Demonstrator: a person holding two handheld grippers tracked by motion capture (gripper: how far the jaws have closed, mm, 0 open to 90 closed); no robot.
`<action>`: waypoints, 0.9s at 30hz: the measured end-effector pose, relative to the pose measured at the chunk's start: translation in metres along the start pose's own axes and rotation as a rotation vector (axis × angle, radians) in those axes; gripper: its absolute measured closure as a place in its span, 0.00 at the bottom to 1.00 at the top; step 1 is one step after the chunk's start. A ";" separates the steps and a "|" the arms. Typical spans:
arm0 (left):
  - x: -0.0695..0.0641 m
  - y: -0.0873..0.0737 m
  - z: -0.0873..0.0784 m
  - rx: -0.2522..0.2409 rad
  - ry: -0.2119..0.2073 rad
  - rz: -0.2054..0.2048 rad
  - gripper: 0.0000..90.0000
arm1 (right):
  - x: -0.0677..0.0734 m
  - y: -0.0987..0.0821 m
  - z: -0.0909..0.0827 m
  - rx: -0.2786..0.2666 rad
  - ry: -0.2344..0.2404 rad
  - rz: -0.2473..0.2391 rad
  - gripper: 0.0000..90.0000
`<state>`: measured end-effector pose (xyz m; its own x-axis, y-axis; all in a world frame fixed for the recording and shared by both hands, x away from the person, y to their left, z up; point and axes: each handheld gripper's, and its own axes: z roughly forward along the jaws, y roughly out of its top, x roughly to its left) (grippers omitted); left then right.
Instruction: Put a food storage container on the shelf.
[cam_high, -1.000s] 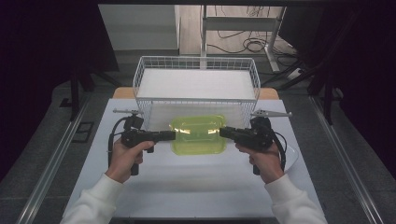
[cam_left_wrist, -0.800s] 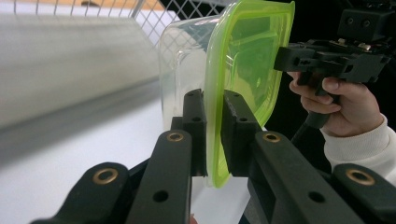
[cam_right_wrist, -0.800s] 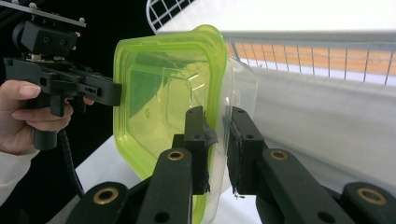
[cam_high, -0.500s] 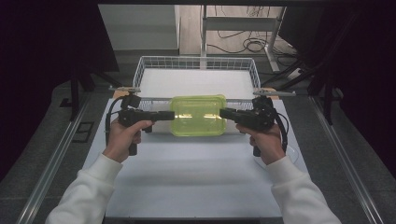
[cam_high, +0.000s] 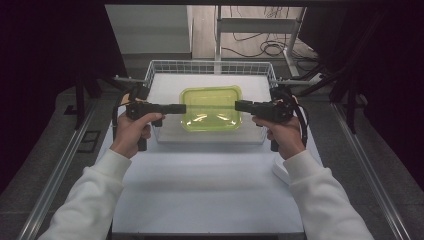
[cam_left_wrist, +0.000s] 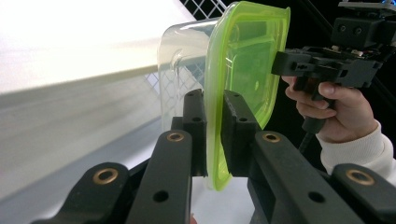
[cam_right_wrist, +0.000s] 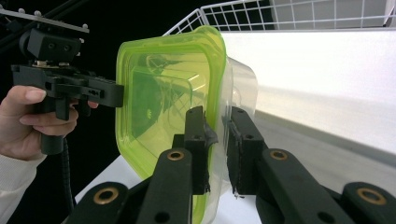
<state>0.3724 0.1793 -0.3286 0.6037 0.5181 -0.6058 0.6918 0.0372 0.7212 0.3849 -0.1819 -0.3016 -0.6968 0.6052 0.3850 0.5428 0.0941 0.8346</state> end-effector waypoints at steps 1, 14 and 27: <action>0.001 0.002 0.001 0.002 0.009 0.004 0.90 | -0.001 0.002 0.002 0.005 -0.004 -0.002 0.87; 0.012 0.023 0.004 -0.002 0.002 -0.013 0.90 | -0.010 0.023 0.010 0.002 -0.007 0.002 0.87; 0.023 0.050 0.011 -0.011 -0.001 -0.041 0.90 | -0.022 0.044 0.018 -0.010 -0.012 0.030 0.87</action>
<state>0.4249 0.1838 -0.3104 0.5758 0.5148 -0.6351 0.7113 0.0676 0.6997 0.4322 -0.1768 -0.2799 -0.6743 0.6173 0.4053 0.5585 0.0674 0.8267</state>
